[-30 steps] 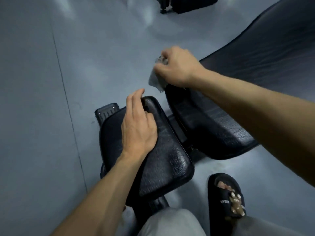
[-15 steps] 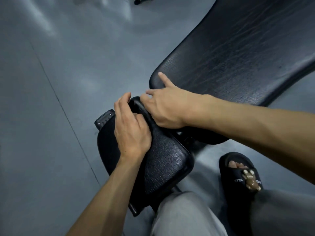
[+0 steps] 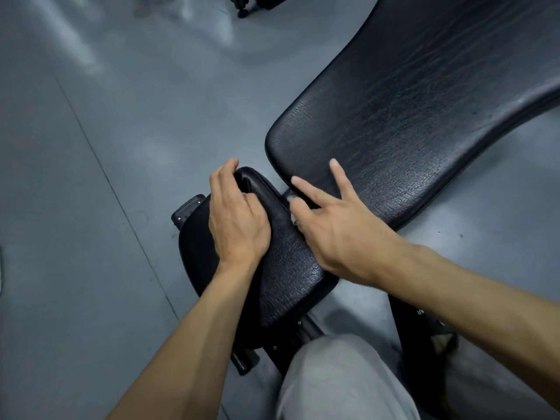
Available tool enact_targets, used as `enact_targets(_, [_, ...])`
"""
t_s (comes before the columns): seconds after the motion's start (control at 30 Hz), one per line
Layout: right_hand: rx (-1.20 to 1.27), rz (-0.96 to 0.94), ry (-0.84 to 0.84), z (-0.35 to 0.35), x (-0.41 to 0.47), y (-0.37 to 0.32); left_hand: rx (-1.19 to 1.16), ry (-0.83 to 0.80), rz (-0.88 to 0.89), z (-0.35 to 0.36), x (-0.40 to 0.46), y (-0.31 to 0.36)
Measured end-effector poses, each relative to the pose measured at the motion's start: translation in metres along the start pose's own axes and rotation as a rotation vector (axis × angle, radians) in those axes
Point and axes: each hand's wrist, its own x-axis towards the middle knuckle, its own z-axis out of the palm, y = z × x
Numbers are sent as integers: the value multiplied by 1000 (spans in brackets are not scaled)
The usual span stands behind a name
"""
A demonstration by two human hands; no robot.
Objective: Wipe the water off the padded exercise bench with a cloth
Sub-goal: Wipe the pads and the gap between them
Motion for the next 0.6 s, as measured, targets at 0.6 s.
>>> enact_targets(0.6, [189,171,182,14,-86,-24,7,-10,19,-1,-3,-1])
